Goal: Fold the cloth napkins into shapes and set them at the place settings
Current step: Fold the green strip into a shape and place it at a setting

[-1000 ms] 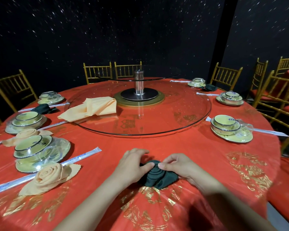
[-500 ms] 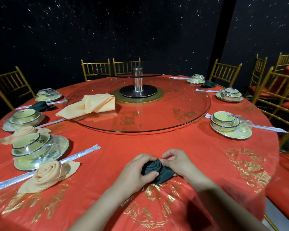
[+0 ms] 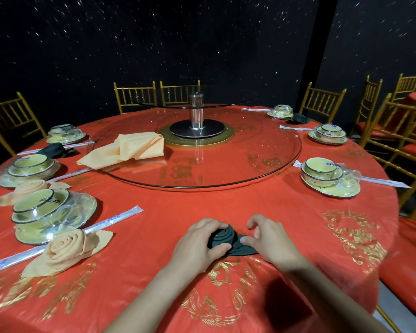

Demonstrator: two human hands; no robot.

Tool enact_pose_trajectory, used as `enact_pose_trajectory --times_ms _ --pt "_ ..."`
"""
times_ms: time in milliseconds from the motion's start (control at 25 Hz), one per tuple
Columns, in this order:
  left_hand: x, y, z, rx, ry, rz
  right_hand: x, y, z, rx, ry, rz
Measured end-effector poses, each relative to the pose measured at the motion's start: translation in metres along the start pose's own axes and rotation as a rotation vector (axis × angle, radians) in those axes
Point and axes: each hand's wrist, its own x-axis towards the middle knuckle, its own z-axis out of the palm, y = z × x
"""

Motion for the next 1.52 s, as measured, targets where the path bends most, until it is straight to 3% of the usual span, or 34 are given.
enact_pose_trajectory --times_ms 80,160,320,440,560,680,880,1000,1080,1200,1280,1360,1520 --pt "0.0 0.002 0.002 0.023 0.003 -0.006 -0.002 0.001 0.0 -0.124 0.045 -0.053" --pt "-0.001 0.004 0.001 0.04 -0.014 -0.047 -0.006 -0.007 0.003 -0.069 0.18 -0.233" --pt "-0.003 -0.001 -0.014 -0.061 -0.114 -0.188 -0.014 -0.026 0.016 0.025 0.045 -0.479" --pt "-0.007 -0.025 -0.042 0.057 -0.06 -0.353 -0.013 -0.018 0.025 0.067 0.036 -0.446" --pt "-0.01 -0.037 -0.049 0.03 -0.039 -0.483 -0.012 -0.018 0.025 0.05 0.03 -0.434" --pt "-0.008 -0.031 -0.036 0.012 -0.113 -0.455 -0.012 -0.022 0.024 -0.012 0.057 -0.451" --pt "-0.002 -0.032 -0.038 -0.026 -0.009 -0.49 -0.009 -0.02 0.022 -0.016 0.081 -0.457" --pt "-0.001 -0.014 -0.034 -0.005 -0.048 -0.454 -0.009 -0.022 0.024 -0.013 0.036 -0.48" --pt "0.003 -0.01 -0.03 -0.032 -0.085 -0.476 -0.008 -0.019 0.021 0.109 -0.027 -0.448" --pt "0.008 -0.015 -0.031 -0.075 -0.11 -0.497 0.0 -0.004 0.0 0.443 0.046 -0.148" --pt "0.008 -0.016 -0.032 -0.104 -0.115 -0.504 0.003 0.002 -0.007 0.294 0.085 0.007" --pt "0.009 -0.014 -0.032 -0.185 -0.1 -0.517 0.002 -0.003 -0.003 0.112 -0.009 0.025" --pt "0.009 -0.014 -0.033 -0.364 -0.13 -0.52 0.008 -0.02 0.007 0.081 -0.057 0.043"
